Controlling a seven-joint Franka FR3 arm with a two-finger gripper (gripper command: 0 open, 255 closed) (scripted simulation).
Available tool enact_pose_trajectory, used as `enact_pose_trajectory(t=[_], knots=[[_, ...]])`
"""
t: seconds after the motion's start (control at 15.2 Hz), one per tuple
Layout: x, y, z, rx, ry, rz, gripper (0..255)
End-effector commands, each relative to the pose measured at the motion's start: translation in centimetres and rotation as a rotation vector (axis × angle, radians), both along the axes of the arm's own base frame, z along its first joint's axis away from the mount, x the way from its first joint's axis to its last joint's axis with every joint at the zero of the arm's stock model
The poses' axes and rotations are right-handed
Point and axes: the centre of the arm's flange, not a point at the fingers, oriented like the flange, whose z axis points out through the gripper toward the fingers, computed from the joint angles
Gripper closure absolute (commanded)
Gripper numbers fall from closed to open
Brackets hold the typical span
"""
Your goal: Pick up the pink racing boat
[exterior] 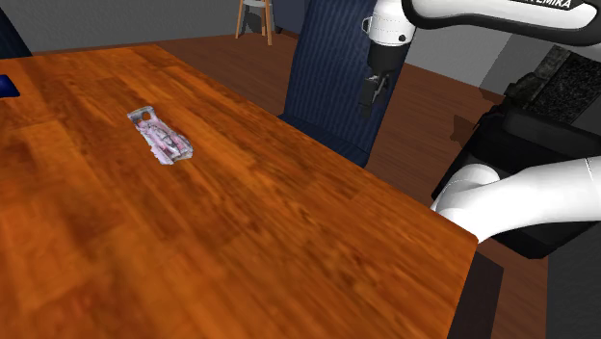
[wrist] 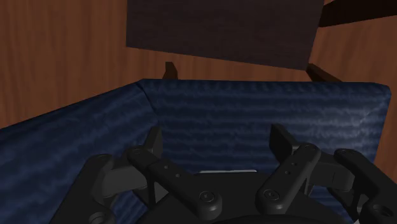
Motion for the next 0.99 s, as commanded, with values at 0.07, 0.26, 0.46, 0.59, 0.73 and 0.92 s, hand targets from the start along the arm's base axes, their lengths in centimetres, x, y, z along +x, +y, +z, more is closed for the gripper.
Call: enact_pose_trajectory(t=[0.07,0.26,0.46,0.59,0.73,0.92], knots=[[0.3,1.2,0.0,0.006,-0.003,-0.005,0],[1.3,4.7,0.1,0.023,-0.011,-0.021,0],[2.3,8.2,0.2,0.04,-0.02,-0.036,0],[3.0,10.6,0.4,0.051,-0.026,-0.047,0],[3.7,12.9,0.6,0.063,-0.031,-0.057,0],[4.9,16.4,0.9,0.08,-0.04,-0.073,0]])
